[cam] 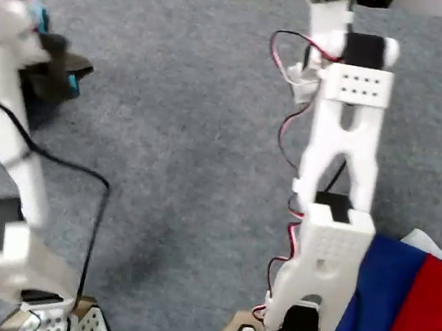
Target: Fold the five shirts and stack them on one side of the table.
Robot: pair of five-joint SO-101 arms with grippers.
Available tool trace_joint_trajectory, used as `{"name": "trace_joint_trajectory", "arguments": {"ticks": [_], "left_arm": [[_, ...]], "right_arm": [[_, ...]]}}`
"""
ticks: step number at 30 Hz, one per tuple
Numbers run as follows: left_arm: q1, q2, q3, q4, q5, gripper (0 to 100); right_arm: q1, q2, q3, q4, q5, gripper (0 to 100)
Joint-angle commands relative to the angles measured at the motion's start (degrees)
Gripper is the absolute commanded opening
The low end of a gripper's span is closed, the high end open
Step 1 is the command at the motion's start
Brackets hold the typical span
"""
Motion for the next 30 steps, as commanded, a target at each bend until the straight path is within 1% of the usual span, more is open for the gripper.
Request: {"name": "trace_joint_trajectory", "arguments": {"ticks": [1, 4, 8, 12, 14, 15, 17, 18, 20, 21, 23, 27, 30], "left_arm": [[12.66, -9.54, 3.87, 0.26, 2.37, 2], [20.22, -9.36, 7.74, -1.49, 3.96, 2], [27.08, -7.96, 13.71, -5.36, 4.22, 2], [35.16, -7.96, 13.36, -5.80, 4.22, 2], [36.75, -7.78, 12.66, -5.80, 4.22, 2], [36.40, -7.69, 12.48, -5.71, 4.22, 3], [35.16, -7.87, 12.84, -5.27, 4.40, 8], [34.46, -7.96, 13.01, -4.22, 4.92, 13], [31.47, -8.04, 11.25, -0.26, 8.88, 20], [29.19, -8.22, 10.20, 0.35, 10.99, 23], [22.07, -9.54, 7.65, 0.44, 12.40, 24], [5.63, -10.68, 6.15, 0.35, 9.05, 24], [-6.15, -9.19, 10.11, -1.76, 6.24, 24]], "right_arm": [[3.56, -8.22, 4.00, 0.88, 1.85, 14.9], [5.05, -12.26, 8.48, 0.79, 4.31, 14.9], [6.55, -17.01, 13.05, 0.70, 6.86, 14.9], [6.64, -19.38, 15.34, 0.62, 9.32, 14.9], [6.64, -19.65, 15.34, 0.62, 10.02, 14.9], [6.64, -19.82, 15.25, 0.62, 10.02, 14.9], [7.16, -19.91, 15.43, 0.70, 10.64, 15.1], [7.16, -19.91, 15.60, 0.70, 10.73, 15.1], [6.02, -19.82, 15.96, 0.79, 11.69, 15.2], [4.62, -19.91, 16.40, 0.79, 12.04, 15.3], [0.75, -19.91, 17.19, 0.79, 11.78, 15.8], [-7.78, -19.30, 18.07, 0.00, 9.93, 22.3], [-14.37, -17.01, 17.63, -2.55, 9.49, 22.7]]}}
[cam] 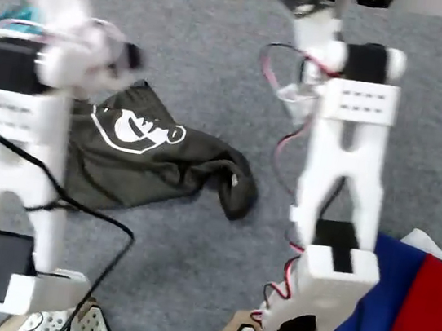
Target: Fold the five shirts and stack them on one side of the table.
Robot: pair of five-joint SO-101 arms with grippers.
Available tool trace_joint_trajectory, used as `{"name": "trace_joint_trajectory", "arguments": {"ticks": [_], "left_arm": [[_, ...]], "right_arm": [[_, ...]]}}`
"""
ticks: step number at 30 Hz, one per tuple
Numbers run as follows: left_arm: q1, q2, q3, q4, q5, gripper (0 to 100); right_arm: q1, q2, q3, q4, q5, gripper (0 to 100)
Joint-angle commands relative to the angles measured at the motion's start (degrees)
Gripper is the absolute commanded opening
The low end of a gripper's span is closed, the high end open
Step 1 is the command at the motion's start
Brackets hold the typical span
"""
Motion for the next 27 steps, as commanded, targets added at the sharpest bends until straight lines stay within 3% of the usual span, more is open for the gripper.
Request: {"name": "trace_joint_trajectory", "arguments": {"ticks": [1, 5, 10, 18, 23, 24, 27], "left_arm": [[-14.68, 0.75, 3.69, -3.69, -2.46, 24], [-24.62, 7.96, 16.79, -16.79, -2.55, 24], [-30.07, 16.04, 27.43, -30.59, -2.37, 24], [-22.42, 25.89, 33.49, -33.58, -2.20, 23], [-18.29, 30.20, 30.33, -33.58, -2.20, 1], [-17.76, 30.73, 29.54, -33.49, -2.11, 2], [-17.14, 31.16, 26.64, -33.23, 1.23, 2]], "right_arm": [[-8.31, 0.48, -0.40, -3.16, -0.70, 22.7], [-16.31, 7.69, -0.48, -7.65, -0.53, 22.8], [-24.40, 17.71, -4.00, -10.46, 0.70, 22.5], [-27.12, 41.36, -21.23, -13.36, 2.55, 22.1], [-25.63, 52.88, -37.05, -8.62, 2.46, 4.9], [-24.84, 54.20, -40.22, -7.56, 2.46, 0.6], [-21.05, 57.27, -48.48, -3.08, 1.14, 0.3]]}}
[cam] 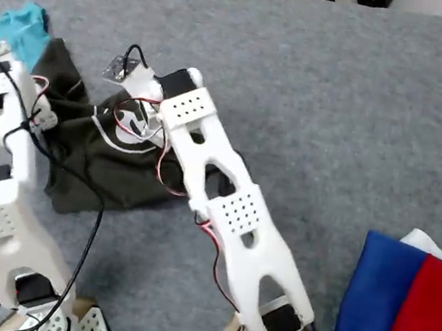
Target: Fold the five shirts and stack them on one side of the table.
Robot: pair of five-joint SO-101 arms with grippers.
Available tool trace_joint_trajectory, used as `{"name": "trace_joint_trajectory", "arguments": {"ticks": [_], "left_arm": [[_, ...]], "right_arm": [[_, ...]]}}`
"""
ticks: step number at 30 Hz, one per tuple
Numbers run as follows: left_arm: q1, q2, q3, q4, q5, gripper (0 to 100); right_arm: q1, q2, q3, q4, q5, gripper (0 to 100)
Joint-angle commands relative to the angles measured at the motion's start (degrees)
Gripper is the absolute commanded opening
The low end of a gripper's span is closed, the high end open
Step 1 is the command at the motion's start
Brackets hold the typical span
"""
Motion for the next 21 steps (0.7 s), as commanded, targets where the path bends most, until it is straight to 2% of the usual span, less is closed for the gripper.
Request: {"name": "trace_joint_trajectory", "arguments": {"ticks": [1, 6, 9, 13, 21], "left_arm": [[0.88, -0.57, -5.63, -0.09, 3.96, 2], [3.87, -1.63, -16.26, 6.42, 5.45, 2], [8.53, -1.63, -22.24, 10.02, 7.56, 2], [13.01, -1.54, -24.62, 10.73, 9.58, 2], [10.64, -1.54, -24.18, 10.46, 11.16, 2]], "right_arm": [[5.67, 2.33, -12.18, 5.10, -2.20, 0.3], [15.16, 0.66, -19.21, 8.00, -4.66, 0.4], [20.18, -3.12, -15.96, 8.00, -4.48, 0.4], [27.21, -7.60, -9.98, 8.00, -4.40, 0.4], [37.93, -13.67, 4.97, 8.00, 1.32, 0.4]]}}
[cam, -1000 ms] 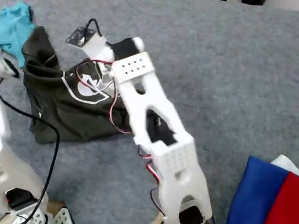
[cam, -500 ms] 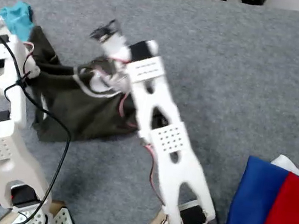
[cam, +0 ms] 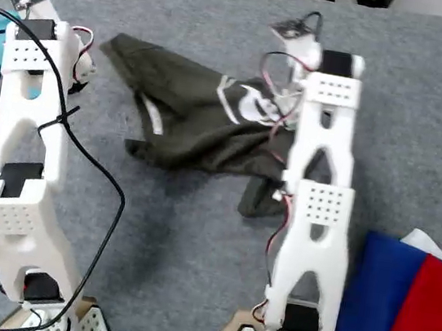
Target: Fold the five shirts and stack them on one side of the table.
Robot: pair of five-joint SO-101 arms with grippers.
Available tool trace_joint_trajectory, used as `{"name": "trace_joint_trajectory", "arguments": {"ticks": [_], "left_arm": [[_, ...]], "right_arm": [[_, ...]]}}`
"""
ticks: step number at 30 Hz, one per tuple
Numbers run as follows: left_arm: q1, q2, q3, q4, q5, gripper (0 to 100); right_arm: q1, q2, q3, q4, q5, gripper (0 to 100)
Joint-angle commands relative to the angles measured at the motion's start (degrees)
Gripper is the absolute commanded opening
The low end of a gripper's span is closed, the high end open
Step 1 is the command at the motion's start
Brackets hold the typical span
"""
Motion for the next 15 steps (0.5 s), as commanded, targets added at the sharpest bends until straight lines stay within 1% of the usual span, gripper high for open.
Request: {"name": "trace_joint_trajectory", "arguments": {"ticks": [1, 6, 8, 11, 13, 15], "left_arm": [[-2.20, -1.63, -2.29, 0.26, 0.35, 2], [-6.24, -1.63, -2.20, 0.53, 0.26, 2], [-8.09, -1.63, -2.20, 0.53, -0.09, 2], [-10.02, -1.63, -2.11, 0.62, -3.16, 2], [-11.25, -1.63, -2.11, 1.23, -4.31, 2], [-12.31, -1.63, -2.20, 1.85, -5.10, 2]], "right_arm": [[4.62, -6.55, 4.09, 0.97, 3.43, 0.4], [8.66, -10.51, 7.25, 0.97, 6.07, 2.0], [10.15, -12.97, 8.92, 0.97, 6.77, 8.3], [11.38, -17.10, 10.15, 0.88, 7.03, 19.5], [10.86, -20.18, 10.42, 0.88, 8.70, 24.1], [8.92, -23.52, 10.42, 0.88, 9.14, 26.3]]}}
